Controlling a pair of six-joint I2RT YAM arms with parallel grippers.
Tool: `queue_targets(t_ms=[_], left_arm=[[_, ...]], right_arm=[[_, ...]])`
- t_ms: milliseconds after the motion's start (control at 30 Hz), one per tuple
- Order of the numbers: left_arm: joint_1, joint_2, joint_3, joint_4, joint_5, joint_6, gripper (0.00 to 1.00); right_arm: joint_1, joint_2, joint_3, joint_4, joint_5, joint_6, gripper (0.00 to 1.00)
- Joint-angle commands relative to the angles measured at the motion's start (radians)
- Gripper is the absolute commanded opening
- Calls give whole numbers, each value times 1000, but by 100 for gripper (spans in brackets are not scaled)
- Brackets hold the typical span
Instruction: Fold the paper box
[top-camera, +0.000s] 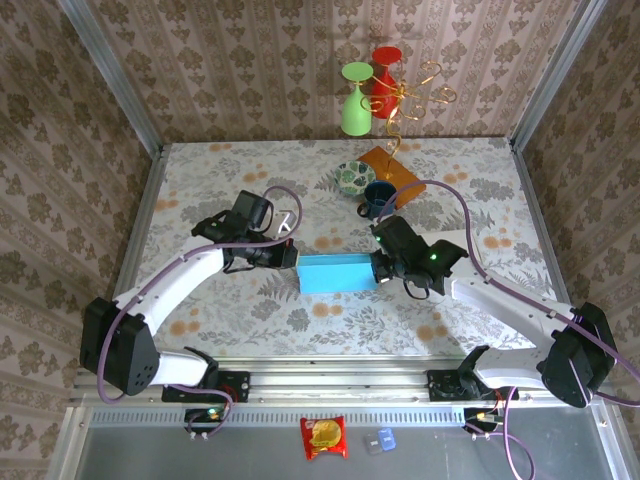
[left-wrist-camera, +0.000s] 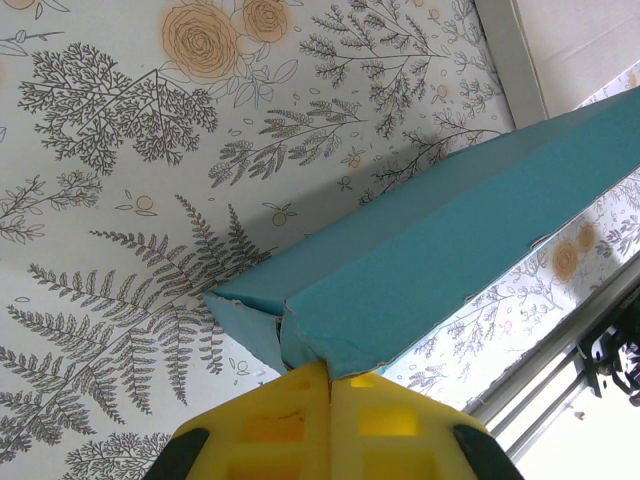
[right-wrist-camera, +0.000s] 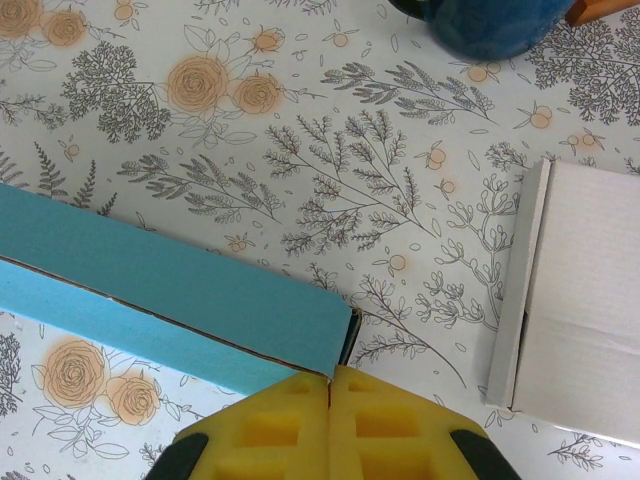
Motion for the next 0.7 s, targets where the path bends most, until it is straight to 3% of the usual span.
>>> queue_targets(t_ms=[0,233,667], left_arm=[[-17,16,-6,-119,-15,-44,2],[8,21,44,-59,99,-154,2],[77,27,-34,-32,168,-137,2]], right_arm=[[18,17,-14,-33,-17,-13,0],[18,12,-12,-33,-22,-2,0],[18,16,-12,-33,-31,0,0]])
